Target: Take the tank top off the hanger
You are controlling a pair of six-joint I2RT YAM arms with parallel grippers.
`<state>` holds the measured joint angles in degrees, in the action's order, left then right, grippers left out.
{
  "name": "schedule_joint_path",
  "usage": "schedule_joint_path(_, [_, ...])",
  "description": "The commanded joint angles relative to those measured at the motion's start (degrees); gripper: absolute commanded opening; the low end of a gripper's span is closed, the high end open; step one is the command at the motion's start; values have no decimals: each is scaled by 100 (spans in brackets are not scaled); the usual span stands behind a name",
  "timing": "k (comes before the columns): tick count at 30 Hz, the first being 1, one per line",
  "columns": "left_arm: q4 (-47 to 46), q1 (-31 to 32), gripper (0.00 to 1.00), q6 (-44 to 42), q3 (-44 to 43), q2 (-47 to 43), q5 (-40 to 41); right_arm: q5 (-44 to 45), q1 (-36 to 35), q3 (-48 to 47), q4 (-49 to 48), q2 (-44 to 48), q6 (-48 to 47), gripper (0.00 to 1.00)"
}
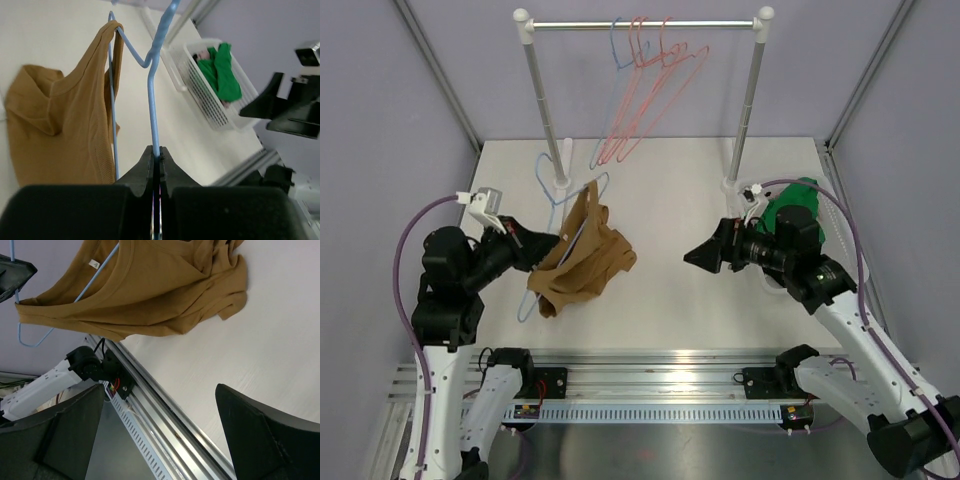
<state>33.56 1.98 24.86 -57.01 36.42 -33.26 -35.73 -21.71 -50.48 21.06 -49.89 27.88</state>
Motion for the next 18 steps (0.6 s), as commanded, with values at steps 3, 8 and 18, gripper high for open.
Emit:
schedule_joint_path(3, [370, 31, 0, -104, 673, -434, -1412, 1181, -1140, 644, -1621, -231, 481, 99])
schedule_joint_path(8, [371, 48, 0, 78, 1253, -663, -2043, 2225, -2081, 592, -2536, -899, 368, 97])
schedule_joint_path(18, [-850, 119, 0, 1468, 2018, -1252, -2677, 3537, -3102, -366, -2379, -2392, -352, 83])
